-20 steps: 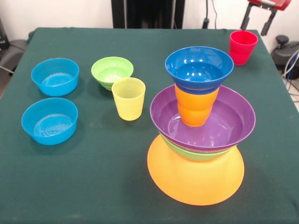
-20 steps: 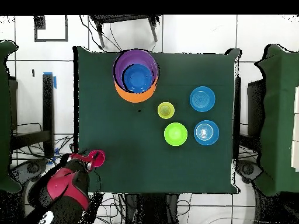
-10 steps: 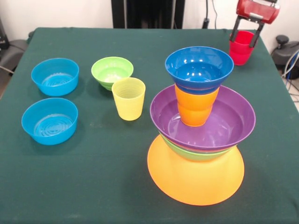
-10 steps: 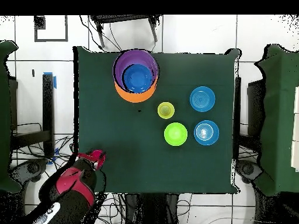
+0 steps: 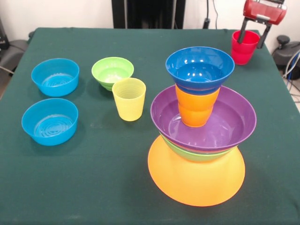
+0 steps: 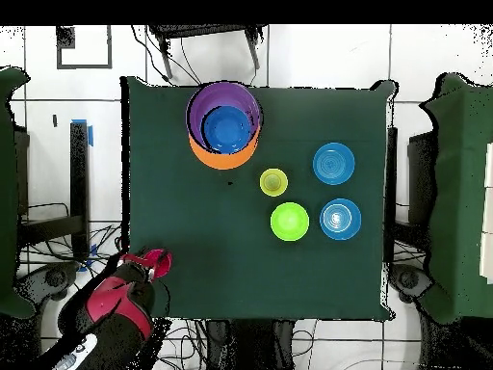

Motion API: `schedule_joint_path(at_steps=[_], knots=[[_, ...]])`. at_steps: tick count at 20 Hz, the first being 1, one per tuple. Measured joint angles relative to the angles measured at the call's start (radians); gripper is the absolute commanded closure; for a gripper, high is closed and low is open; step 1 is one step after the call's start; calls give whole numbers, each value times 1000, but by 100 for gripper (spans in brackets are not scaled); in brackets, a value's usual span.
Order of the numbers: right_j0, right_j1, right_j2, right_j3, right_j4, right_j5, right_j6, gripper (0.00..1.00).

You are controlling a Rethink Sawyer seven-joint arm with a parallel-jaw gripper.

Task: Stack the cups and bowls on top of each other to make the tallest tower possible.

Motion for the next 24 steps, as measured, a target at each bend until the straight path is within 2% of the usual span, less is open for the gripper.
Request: schedule_joint_path(at_steps=[9,15,21,24], knots=[[29,0,4,0,60,0,0,0],[92,8,-8,0,94,10,0,0],[162,32,-51,0,113,70,0,0],[176,41,-62,0,113,85,0,0]])
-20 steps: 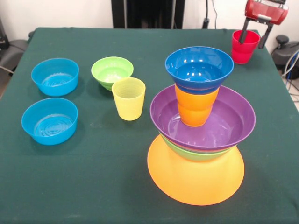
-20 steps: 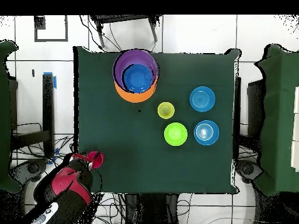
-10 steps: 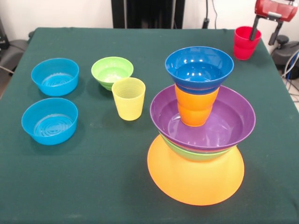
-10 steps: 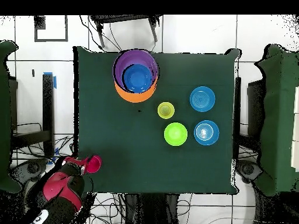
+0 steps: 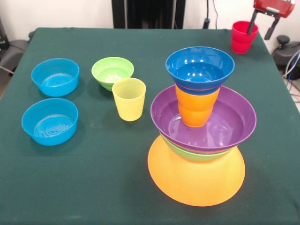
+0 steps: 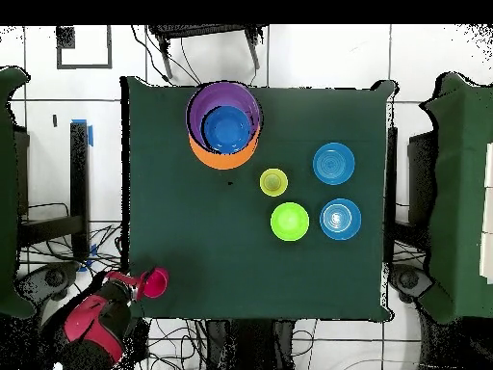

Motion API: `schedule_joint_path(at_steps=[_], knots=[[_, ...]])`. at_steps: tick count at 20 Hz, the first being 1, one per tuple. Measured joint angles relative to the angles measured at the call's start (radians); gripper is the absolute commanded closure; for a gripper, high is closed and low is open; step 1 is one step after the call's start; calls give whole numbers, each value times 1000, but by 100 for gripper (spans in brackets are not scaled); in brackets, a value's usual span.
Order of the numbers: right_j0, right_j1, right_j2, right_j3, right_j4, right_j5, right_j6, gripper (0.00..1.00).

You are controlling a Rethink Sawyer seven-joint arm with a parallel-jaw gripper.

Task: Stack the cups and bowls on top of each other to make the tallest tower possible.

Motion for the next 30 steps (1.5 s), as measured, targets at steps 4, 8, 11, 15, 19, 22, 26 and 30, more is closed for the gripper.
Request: schedule_joint_path(at_steps=[4,8,11,15,19,22,26,30], knots=[[8,11,-16,0,0,33,0,0],[8,14,-26,0,0,45,0,0],[8,14,-30,-1,0,45,0,0],[8,14,-35,-6,0,50,0,0],[8,14,-41,-12,0,69,0,0],[9,14,-45,-16,0,85,0,0],[10,13,-47,-20,0,105,0,0],[10,12,-47,-21,0,129,0,0]])
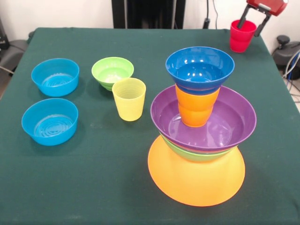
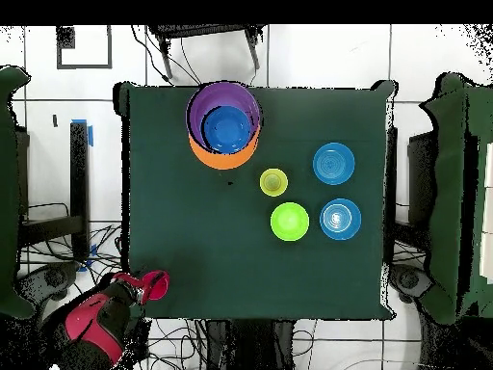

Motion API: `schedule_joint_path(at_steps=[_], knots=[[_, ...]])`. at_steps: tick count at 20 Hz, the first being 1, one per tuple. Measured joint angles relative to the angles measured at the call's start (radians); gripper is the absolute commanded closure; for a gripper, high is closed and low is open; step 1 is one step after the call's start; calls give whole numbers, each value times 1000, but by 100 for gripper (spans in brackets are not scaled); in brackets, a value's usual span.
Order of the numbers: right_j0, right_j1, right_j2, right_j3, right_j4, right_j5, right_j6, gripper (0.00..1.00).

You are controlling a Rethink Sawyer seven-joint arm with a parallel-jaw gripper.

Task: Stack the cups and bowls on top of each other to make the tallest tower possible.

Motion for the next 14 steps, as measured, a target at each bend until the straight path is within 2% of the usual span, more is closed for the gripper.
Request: schedule_joint_path(at_steps=[14], knots=[[-5,-20,20,0,12,8,0,0]])
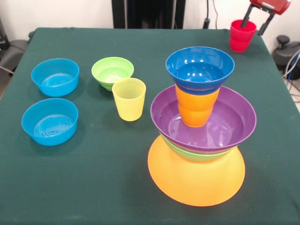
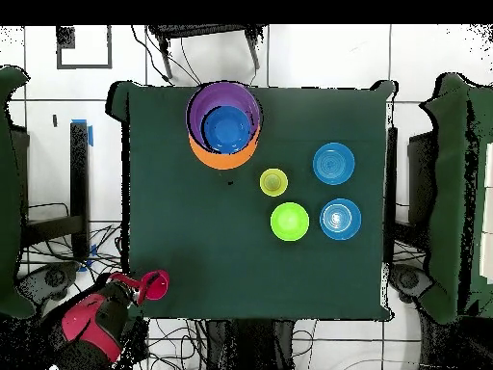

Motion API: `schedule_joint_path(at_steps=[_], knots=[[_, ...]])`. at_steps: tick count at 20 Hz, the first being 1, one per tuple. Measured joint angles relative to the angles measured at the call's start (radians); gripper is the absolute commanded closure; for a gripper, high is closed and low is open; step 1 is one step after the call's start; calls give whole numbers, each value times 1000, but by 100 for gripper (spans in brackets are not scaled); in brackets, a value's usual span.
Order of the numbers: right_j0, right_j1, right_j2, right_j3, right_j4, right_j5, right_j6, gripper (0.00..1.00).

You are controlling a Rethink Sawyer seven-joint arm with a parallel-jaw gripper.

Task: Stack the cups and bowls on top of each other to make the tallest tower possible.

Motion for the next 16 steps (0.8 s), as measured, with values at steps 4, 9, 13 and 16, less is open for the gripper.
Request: schedule_joint_path(at_steps=[4,9,13,16], knots=[[0,-4,10,0,13,0,0,0],[1,-12,25,0,31,0,0,0],[2,-13,32,0,39,0,0,0],[3,-13,36,0,43,0,0,0]])
